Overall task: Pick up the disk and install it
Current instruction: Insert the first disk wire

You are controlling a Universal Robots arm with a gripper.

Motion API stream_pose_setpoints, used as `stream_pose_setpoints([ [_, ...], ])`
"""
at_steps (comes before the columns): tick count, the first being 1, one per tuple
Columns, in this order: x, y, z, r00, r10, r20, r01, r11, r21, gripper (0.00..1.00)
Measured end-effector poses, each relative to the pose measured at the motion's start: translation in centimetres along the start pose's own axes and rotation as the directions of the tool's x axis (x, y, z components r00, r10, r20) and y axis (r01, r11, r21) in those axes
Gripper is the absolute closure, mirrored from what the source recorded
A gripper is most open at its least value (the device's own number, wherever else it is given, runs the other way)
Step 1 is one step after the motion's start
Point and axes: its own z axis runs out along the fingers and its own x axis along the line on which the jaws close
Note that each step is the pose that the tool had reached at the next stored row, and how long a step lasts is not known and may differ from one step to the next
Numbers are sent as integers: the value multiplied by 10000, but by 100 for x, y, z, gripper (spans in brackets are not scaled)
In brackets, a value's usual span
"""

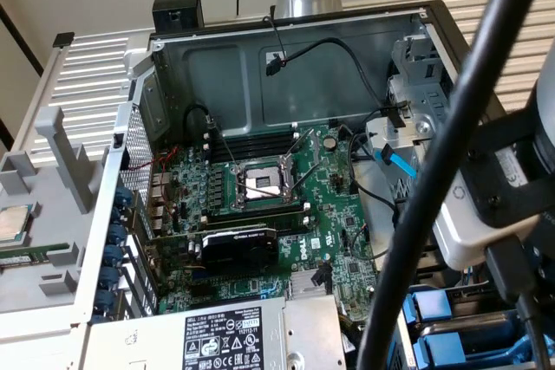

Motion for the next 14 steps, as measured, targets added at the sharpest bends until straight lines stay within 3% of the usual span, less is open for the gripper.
stream_pose_setpoints([
  [5, -1, 0, -6, 10000, -7, 19, 7, 10000, 10, 83],
  [9, -30, 3, -70, 10000, -18, 9, 18, 10000, 50, 83],
  [12, -76, 4, -115, 10000, -30, -68, 30, 10000, 44, 83],
  [14, -99, 4, -120, 9999, -43, -155, 44, 10000, 33, 83],
])
